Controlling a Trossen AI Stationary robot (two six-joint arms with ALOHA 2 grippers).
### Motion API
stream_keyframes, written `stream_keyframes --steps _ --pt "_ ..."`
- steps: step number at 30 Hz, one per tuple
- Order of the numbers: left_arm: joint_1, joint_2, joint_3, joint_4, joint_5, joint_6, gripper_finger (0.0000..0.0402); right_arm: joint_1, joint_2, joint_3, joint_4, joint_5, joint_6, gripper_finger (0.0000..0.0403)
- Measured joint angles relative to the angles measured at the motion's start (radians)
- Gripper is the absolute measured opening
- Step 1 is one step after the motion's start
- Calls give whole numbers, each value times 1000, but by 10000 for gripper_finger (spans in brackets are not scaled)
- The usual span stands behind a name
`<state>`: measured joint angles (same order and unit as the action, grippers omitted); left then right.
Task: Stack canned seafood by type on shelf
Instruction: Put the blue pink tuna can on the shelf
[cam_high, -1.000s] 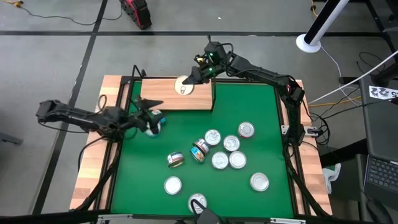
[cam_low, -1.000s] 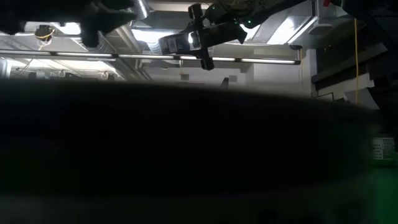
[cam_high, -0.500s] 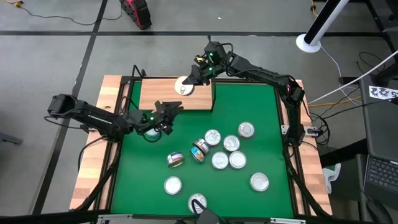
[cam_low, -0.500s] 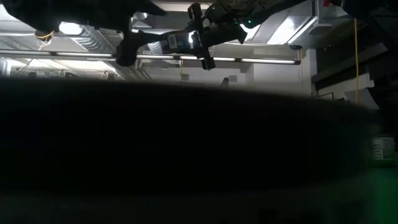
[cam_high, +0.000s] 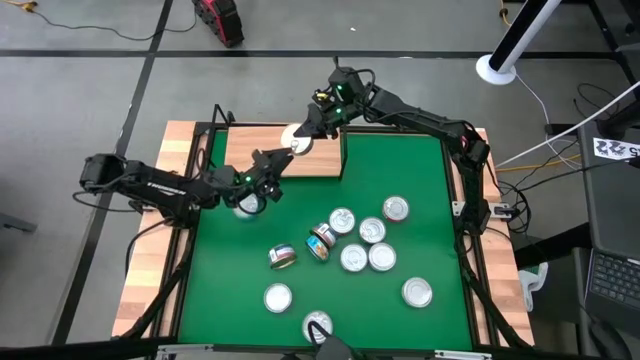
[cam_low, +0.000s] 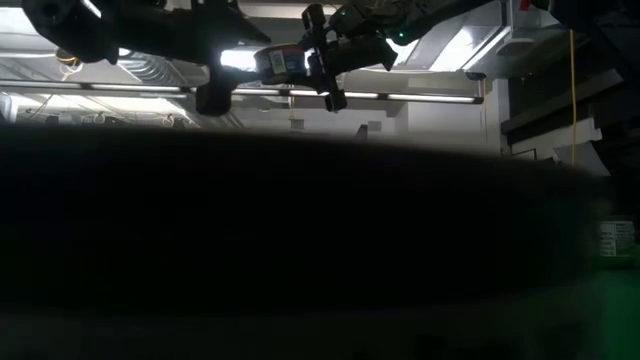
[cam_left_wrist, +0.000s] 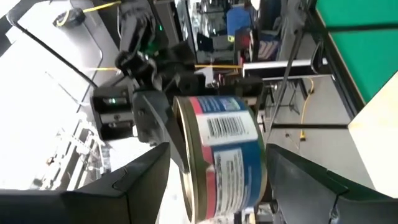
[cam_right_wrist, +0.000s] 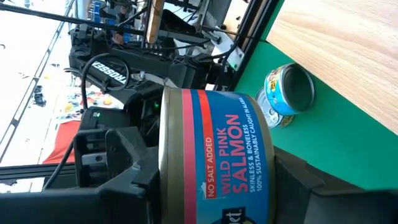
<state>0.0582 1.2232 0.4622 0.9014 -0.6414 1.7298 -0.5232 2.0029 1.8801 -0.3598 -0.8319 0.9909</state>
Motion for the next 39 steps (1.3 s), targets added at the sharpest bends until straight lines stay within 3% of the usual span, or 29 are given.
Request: stream_keyframes --steps 6,13,26,34,39 --pt "39 0 0 -1 10 0 260 -1 0 0 1 1 0 188" --pt "79 0 0 -5 116 0 260 1 0 0 1 -3 0 192" --pt "102 15 -1 -22 142 -12 260 20 0 -1 -1 -4 7 192" --pt "94 14 -1 -14 135 -53 191 20 0 -1 3 11 -28 194" --pt "95 14 -1 -16 129 -59 188 20 0 -1 3 43 -47 205"
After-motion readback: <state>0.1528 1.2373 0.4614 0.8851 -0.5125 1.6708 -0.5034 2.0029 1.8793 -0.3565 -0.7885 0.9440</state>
